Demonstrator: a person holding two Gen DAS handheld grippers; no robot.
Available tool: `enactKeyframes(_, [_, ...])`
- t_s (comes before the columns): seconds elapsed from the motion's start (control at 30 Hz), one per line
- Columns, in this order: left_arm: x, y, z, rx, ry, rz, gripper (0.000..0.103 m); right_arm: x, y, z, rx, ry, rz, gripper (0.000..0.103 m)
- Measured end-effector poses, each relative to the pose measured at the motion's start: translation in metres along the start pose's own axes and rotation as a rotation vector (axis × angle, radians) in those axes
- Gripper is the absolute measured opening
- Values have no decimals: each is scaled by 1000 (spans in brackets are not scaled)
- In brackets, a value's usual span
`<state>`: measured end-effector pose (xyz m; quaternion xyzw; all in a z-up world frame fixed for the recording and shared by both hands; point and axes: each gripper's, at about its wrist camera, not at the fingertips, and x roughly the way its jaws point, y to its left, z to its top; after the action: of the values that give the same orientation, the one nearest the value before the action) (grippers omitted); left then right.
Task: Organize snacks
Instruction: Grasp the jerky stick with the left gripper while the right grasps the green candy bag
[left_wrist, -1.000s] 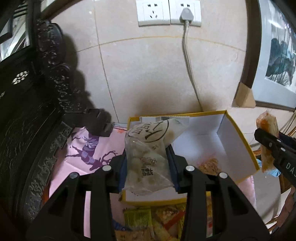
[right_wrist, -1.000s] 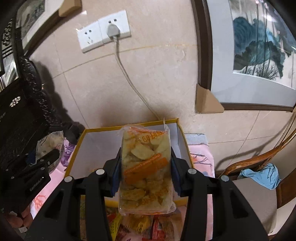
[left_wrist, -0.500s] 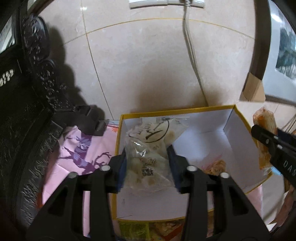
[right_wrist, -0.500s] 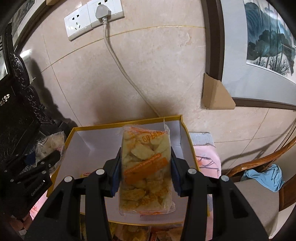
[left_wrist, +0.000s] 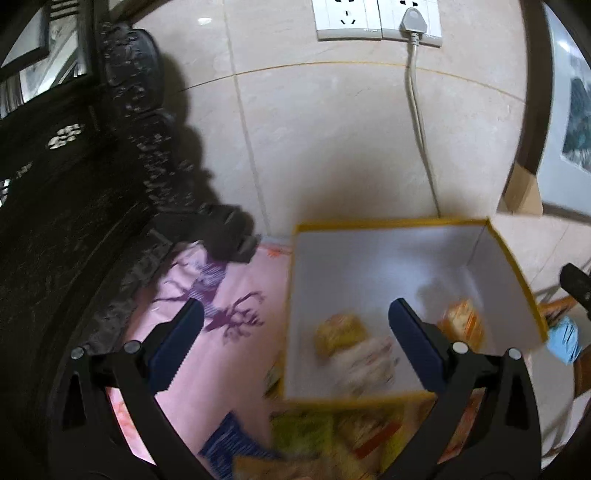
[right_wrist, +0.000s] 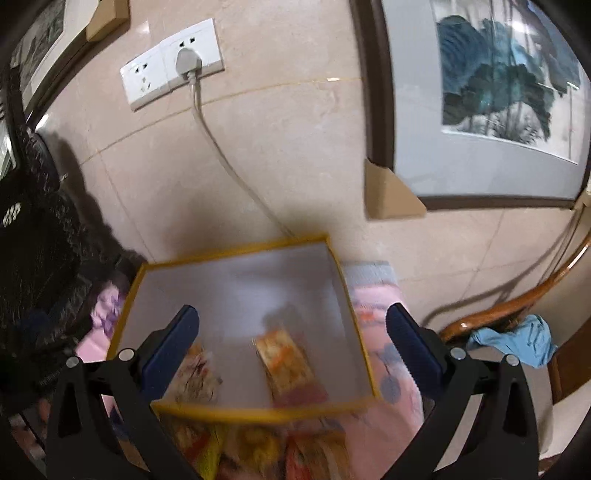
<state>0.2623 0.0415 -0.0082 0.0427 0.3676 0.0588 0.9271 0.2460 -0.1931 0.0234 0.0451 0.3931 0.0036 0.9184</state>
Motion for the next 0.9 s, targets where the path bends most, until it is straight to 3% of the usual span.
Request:
enactKeyframes(0.13, [-38,17,-62,62,4,-20,101,-12,-2,-67,-105,112,10,102])
enactKeyframes(0.27, [-81,10,-144,120,13,-174,101,0,1,-139,-183,258,2,102])
enactKeyframes(0.33, [-88,-11,-186,229,57,-235,101,15,4,-168,-183,347,9,102])
enactKeyframes(0.47, [-86,-60,-255,506,101,-306,101,30,9,-196,-183,403,48,102])
enactKeyframes(0.6, [-70,-84,-277,640,116,-339,101,45,14,-195,-208,402,67,102])
enactKeyframes(0.67, [-62,-88,-278,642,128,-368,101,55,11,-194,-188,422,66,102])
enactKeyframes(0.73, [-53,-92,-278,628,132,-399,101,62,9,-197,-138,456,130,102])
enactKeyframes(0.8, [-46,-99,-283,660,145,-438,101,60,14,-199,-172,417,115,102])
enactKeyframes(0.9, [-40,-92,-287,618,98,-489,101,55,13,-206,-150,377,113,102])
